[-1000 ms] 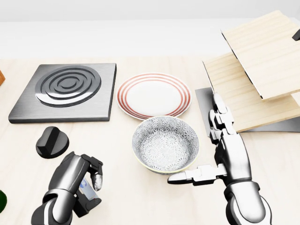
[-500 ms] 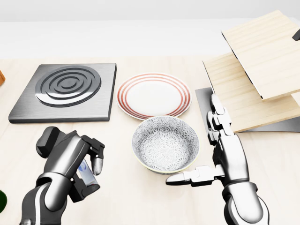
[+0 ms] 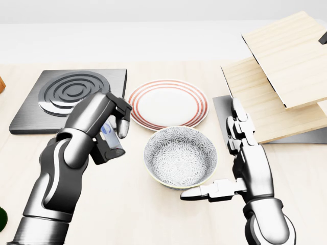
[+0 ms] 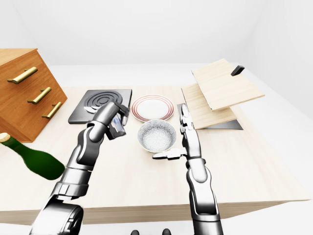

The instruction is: Pick up the cream cheese and put it in the bowl.

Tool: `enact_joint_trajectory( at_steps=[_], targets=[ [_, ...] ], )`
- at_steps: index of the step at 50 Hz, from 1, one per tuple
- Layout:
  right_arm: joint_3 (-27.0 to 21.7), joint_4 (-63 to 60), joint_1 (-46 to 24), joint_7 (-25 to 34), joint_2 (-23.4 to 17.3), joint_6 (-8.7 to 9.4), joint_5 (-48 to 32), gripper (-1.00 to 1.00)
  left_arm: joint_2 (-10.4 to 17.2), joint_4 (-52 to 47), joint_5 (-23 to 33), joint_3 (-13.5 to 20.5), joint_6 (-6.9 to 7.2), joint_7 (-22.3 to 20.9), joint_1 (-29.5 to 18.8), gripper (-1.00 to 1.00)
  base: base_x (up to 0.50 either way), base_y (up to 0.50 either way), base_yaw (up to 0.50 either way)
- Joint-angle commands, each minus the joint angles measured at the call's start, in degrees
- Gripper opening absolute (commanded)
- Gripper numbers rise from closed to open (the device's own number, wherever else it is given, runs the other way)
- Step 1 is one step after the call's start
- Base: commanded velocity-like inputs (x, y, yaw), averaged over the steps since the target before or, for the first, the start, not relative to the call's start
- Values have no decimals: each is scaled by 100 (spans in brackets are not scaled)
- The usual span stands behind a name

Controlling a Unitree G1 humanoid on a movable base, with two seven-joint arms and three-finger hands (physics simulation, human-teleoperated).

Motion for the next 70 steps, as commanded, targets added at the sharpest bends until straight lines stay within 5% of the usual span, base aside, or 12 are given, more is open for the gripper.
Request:
enact_joint_trajectory(
  at_steps=[1,13,26,70],
  targets=[
    [-3,-197,-65,-87,14,0,166,100,-261,826,-739,-82,0,425,-1161,-100,0,0,0],
    [3,-164,-16,-65,13,0,196,100,-750,1380,-925,-348,0,684,-1627,-100,0,0,0],
    [-203,-111,-10,3,-51,0,393,100,-1175,3598,-1326,-364,0,1587,-2387,-100,0,0,0],
    [-298,-92,100,113,-101,0,477,100,-1832,5082,-1212,-486,0,2294,-2676,-100,0,0,0]
  ],
)
